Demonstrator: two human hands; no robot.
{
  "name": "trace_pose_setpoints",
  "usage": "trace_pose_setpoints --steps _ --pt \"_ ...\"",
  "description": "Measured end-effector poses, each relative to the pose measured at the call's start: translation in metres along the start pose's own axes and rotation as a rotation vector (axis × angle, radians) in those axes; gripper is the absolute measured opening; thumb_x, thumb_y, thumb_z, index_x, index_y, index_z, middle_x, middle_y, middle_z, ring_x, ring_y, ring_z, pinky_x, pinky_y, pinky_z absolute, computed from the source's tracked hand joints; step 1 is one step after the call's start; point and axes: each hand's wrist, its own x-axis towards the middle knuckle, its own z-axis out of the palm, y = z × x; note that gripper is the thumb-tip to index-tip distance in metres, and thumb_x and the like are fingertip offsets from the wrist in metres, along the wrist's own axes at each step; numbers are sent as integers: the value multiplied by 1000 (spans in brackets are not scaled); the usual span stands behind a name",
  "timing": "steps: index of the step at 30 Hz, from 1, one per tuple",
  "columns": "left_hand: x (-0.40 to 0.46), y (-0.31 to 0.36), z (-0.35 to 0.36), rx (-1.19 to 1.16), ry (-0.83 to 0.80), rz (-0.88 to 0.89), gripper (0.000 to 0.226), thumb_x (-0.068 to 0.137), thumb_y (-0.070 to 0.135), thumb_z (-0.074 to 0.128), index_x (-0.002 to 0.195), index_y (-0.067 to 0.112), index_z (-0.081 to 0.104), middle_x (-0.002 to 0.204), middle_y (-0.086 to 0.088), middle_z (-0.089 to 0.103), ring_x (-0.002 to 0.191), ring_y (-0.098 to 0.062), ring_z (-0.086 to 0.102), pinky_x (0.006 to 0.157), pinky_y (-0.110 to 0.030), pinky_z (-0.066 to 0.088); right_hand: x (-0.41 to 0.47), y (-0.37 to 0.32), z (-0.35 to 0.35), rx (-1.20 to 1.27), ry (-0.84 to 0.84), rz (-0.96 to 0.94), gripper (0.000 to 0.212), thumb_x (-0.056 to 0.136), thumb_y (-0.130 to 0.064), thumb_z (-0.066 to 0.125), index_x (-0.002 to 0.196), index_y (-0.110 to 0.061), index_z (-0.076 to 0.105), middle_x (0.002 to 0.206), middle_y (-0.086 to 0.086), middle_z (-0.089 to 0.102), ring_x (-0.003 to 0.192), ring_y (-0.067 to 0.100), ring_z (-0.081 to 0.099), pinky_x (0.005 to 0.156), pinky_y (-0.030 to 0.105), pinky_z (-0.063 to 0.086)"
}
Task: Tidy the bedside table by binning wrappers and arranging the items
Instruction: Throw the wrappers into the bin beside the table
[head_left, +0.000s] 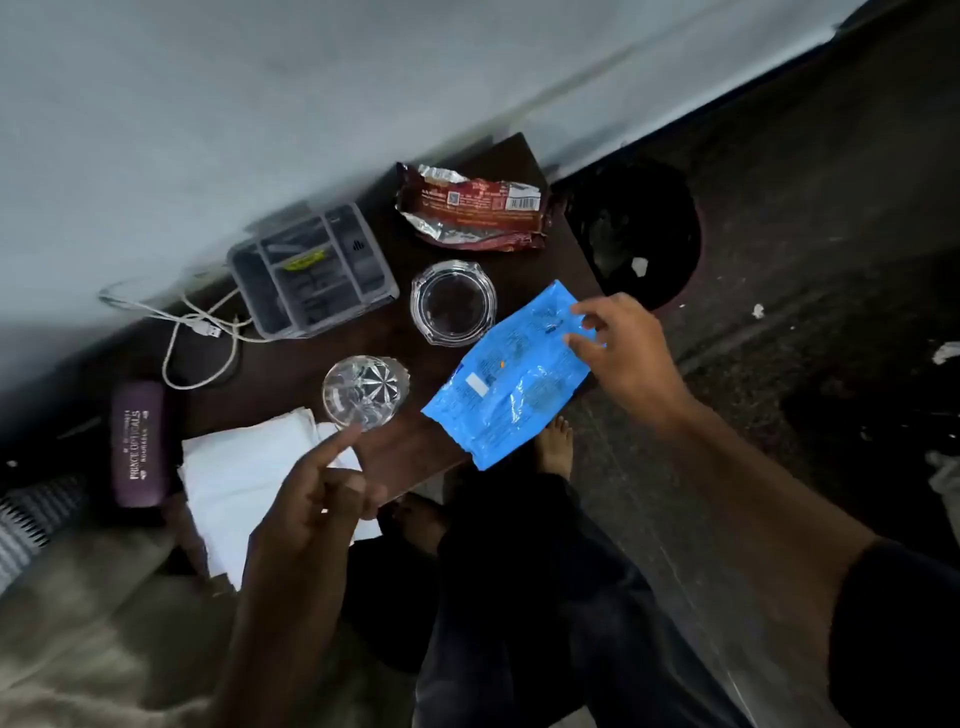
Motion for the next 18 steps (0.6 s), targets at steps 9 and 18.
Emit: trace_pose_setpoints --steps 9,18 --pt "21 20 12 -59 -94 15 53 63 62 49 111 42 62 107 -10 71 90 -33 63 85 -47 45 26 26 2 52 -44 119 47 72 -26 90 110 -10 68 97 2 51 85 13 53 71 22 40" --pt "23 53 59 64 -142 74 33 83 38 56 110 52 68 98 20 76 87 6 70 78 -5 49 -4 67 -86 807 41 503 21 76 -1 83 86 -10 67 79 13 72 62 17 72 47 30 60"
